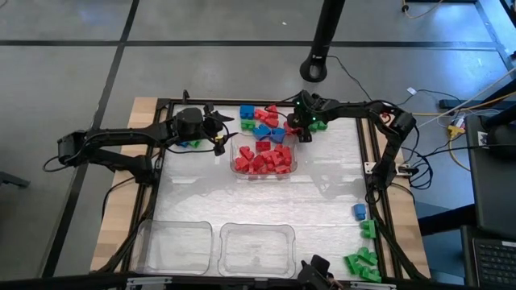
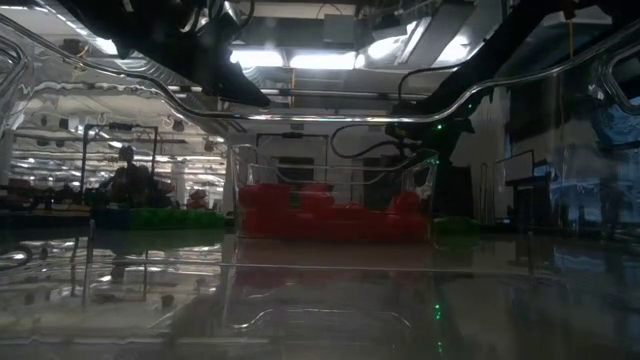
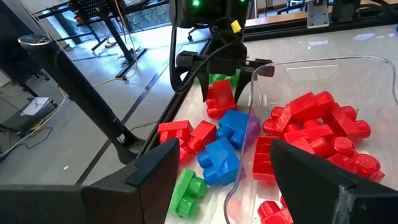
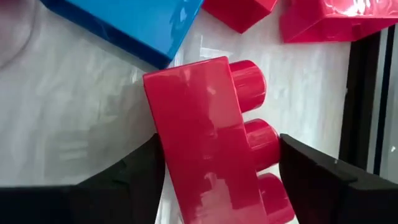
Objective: Sort blocks
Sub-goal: Put the red game piece into the top right transparent bin
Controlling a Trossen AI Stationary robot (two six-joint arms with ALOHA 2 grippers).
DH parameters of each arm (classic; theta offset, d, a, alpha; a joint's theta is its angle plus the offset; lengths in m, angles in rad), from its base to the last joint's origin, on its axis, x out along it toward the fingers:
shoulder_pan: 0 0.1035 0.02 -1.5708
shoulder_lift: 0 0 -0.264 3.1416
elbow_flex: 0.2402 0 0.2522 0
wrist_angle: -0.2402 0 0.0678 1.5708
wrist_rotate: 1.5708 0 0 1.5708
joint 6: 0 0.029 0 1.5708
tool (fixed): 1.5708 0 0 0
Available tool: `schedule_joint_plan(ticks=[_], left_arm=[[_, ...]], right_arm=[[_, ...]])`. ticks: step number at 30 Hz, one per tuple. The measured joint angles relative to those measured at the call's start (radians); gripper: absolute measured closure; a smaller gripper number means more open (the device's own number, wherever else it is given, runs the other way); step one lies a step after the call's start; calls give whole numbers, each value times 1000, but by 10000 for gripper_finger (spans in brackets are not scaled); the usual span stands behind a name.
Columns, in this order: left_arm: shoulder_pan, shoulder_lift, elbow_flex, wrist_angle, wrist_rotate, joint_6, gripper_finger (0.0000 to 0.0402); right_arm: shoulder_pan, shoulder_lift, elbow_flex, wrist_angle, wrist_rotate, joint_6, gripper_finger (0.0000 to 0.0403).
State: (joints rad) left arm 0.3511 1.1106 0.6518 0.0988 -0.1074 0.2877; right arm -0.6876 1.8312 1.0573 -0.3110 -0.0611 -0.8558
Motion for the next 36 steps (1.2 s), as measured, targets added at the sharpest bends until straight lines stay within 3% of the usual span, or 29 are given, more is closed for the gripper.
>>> schedule_joint_plan(ticks=[6,17,23,29,36], left_arm=[[0,0,0,0,0,9,160],[0,0,0,6,0,19,160],[0,0,0,6,0,25,160],[0,0,0,6,0,15,160],[0,0,0,2,0,16,160]], right_arm=[[0,-49,-5,-25,44,-9,138],[46,-305,-3,-76,115,22,150],[149,-410,-2,-31,78,63,204],[243,-421,-2,7,80,44,267],[245,-421,-2,-17,197,34,266]])
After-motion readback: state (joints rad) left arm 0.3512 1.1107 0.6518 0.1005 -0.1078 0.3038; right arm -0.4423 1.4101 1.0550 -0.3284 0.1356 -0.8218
